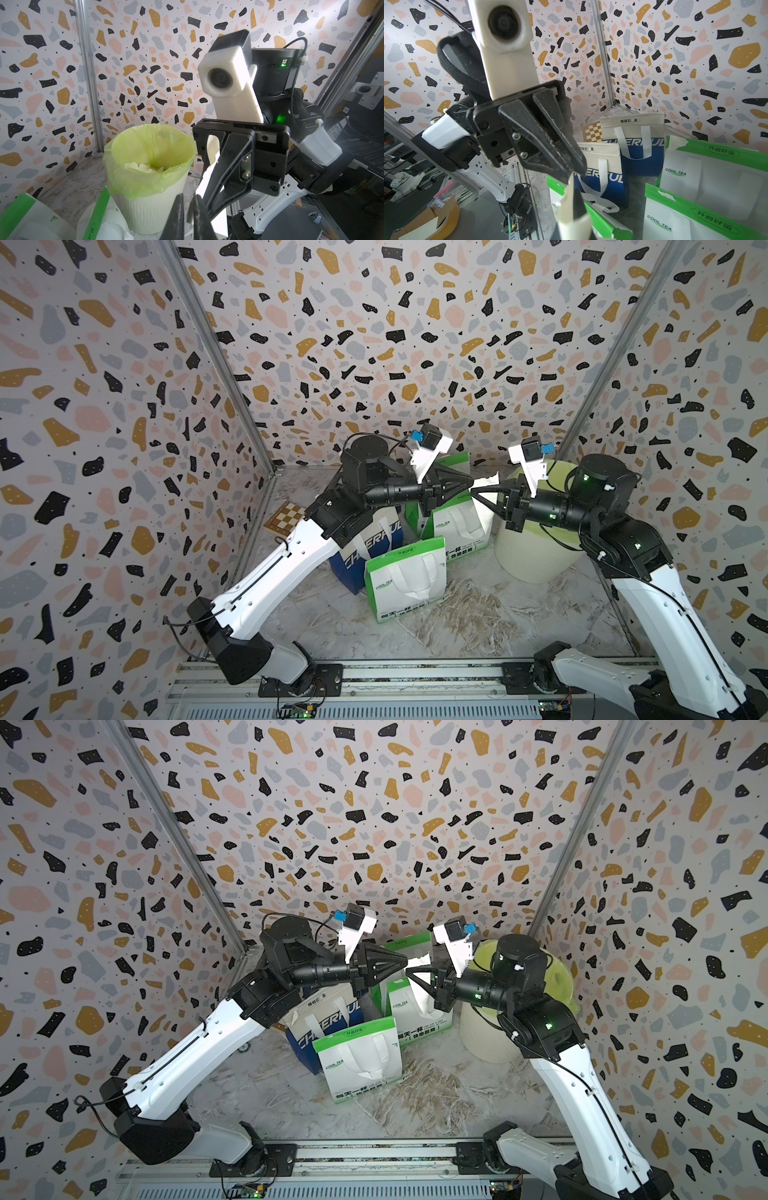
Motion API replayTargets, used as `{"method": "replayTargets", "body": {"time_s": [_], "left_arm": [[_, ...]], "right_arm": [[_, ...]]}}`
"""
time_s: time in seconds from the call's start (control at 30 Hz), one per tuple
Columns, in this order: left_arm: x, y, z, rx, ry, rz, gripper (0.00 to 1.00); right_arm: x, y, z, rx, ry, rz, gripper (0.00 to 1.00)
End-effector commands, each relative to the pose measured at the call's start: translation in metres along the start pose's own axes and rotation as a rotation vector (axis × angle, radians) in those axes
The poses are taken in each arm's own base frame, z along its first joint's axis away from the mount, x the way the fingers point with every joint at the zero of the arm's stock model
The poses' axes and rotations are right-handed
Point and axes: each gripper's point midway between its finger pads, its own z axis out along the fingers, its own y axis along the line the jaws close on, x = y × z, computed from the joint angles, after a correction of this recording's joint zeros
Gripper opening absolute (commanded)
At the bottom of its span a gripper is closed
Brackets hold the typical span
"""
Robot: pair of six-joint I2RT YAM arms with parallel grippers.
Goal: Shred takeout receipts and throw away
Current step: Shred the takeout receipt.
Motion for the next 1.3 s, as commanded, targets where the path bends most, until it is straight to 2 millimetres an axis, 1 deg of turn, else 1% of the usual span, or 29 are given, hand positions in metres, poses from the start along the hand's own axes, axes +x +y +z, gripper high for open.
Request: {"method": "replayTargets", "body": {"time_s": [0.0, 0.07, 0.23, 0.3, 0.37, 0.43, 0.47, 0.5, 0.53, 0.57, 0.63, 0.73, 0.87, 1.0, 1.1, 1.2, 1.27], "left_arm": [[-0.013, -0.008, -0.003, 0.038, -0.041, 0.026, 0.04], [-0.012, -0.01, -0.002, 0.054, -0.034, 0.018, 0.0], [-0.005, -0.013, 0.0, 0.083, -0.014, 0.005, 0.0], [-0.003, -0.014, -0.001, 0.09, -0.008, 0.002, 0.0], [-0.001, -0.015, -0.002, 0.086, -0.003, 0.009, 0.0], [0.002, -0.014, -0.005, 0.066, 0.012, 0.023, 0.0], [0.004, -0.013, -0.006, 0.057, 0.02, 0.03, 0.0], [0.006, -0.014, -0.008, 0.052, 0.029, 0.04, 0.0], [0.01, -0.013, -0.009, 0.045, 0.048, 0.038, 0.0], [0.013, -0.013, -0.011, 0.038, 0.059, 0.041, 0.0], [0.019, -0.014, -0.014, 0.025, 0.089, 0.053, 0.0], [0.028, -0.014, -0.021, 0.005, 0.139, 0.073, 0.0], [0.037, -0.021, -0.028, 0.019, 0.182, 0.089, 0.0], [0.046, -0.032, -0.038, 0.054, 0.22, 0.108, 0.0], [0.054, -0.039, -0.044, 0.072, 0.25, 0.114, 0.0], [0.06, -0.043, -0.049, 0.087, 0.274, 0.117, 0.0], [0.063, -0.047, -0.052, 0.099, 0.282, 0.118, 0.0]], "right_arm": [[-0.007, 0.013, -0.006, -0.03, -0.015, -0.026, 0.0], [-0.007, 0.013, -0.007, -0.028, -0.017, -0.024, 0.0], [-0.009, 0.009, -0.007, -0.009, -0.024, -0.024, 0.0], [-0.009, 0.008, -0.006, -0.003, -0.023, -0.022, 0.06], [-0.009, 0.006, -0.007, 0.013, -0.027, -0.026, 0.27], [-0.008, 0.003, -0.009, 0.04, -0.028, -0.036, 0.57], [-0.008, 0.0, -0.01, 0.057, -0.029, -0.045, 0.68], [-0.008, -0.001, -0.013, 0.074, -0.03, -0.057, 0.78], [-0.008, -0.002, -0.014, 0.088, -0.03, -0.069, 0.85], [-0.008, -0.002, -0.016, 0.101, -0.03, -0.083, 0.87], [-0.009, -0.003, -0.021, 0.125, -0.029, -0.117, 0.89], [-0.008, -0.005, -0.028, 0.161, -0.016, -0.166, 0.89], [-0.003, 0.003, -0.034, 0.139, -0.005, -0.28, 0.88], [0.008, 0.023, -0.034, 0.013, 0.007, -0.403, 0.87], [0.019, 0.035, -0.032, -0.088, 0.04, -0.452, 0.86], [0.031, 0.047, -0.03, -0.2, 0.054, -0.48, 0.82], [0.037, 0.049, -0.028, -0.237, 0.065, -0.483, 0.75]]}}
